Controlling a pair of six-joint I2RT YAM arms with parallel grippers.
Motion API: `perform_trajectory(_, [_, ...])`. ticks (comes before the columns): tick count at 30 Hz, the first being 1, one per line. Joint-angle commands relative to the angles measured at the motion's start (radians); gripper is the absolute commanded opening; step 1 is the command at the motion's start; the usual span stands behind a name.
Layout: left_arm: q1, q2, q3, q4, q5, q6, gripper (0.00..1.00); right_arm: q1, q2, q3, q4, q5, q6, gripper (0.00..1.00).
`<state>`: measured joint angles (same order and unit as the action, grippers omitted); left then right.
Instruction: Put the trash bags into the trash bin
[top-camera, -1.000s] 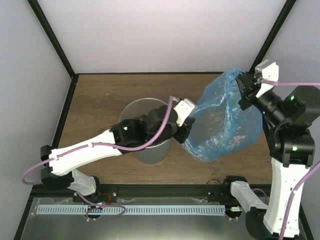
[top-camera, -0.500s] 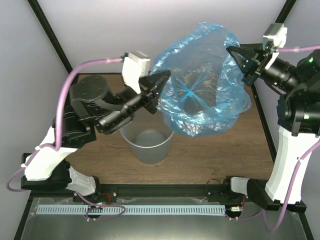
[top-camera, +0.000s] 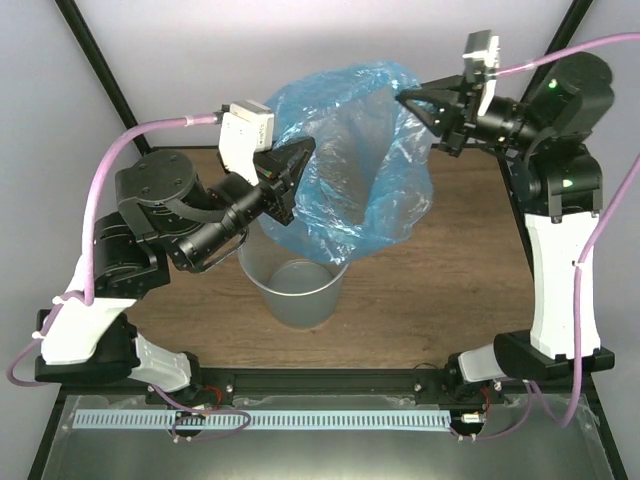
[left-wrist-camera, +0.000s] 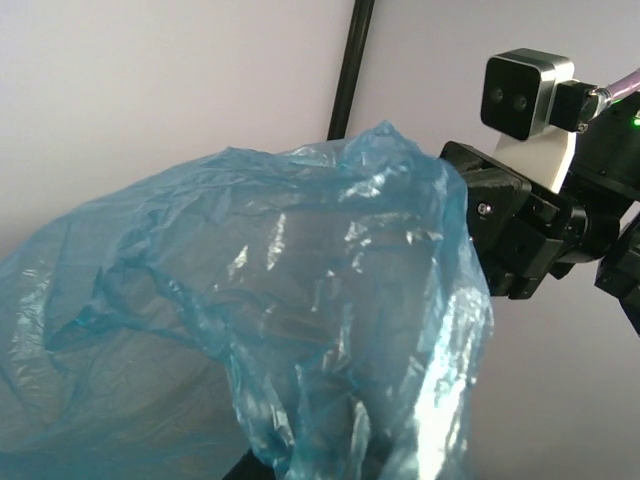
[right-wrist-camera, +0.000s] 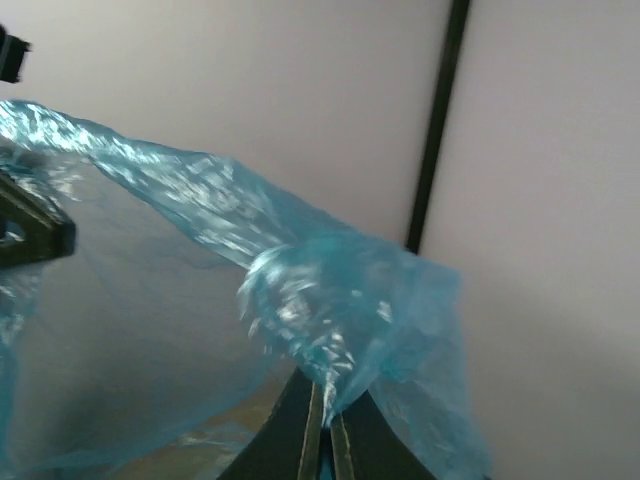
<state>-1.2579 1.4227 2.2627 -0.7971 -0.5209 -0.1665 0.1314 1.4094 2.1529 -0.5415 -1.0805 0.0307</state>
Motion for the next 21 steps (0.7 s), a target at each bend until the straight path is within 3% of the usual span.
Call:
perform_trajectory(1, [0.002, -0.035, 0.010, -0.054, -0.024, -0.037, 0.04, 0.139, 0.012, 0.001, -0.049, 0.055, -0.059, 0.01])
perform_trajectory(8, [0.001, -0.098, 0.003, -0.072, 0.013, -0.049, 0.04, 0.314, 0.031, -0.048, -0.068, 0.069, -0.104, 0.01])
perform_trajectory(21, [0.002, -0.085, -0.093, -0.155, -0.030, -0.021, 0.04, 0.320, 0.021, -0.005, -0.118, -0.007, -0.135, 0.01])
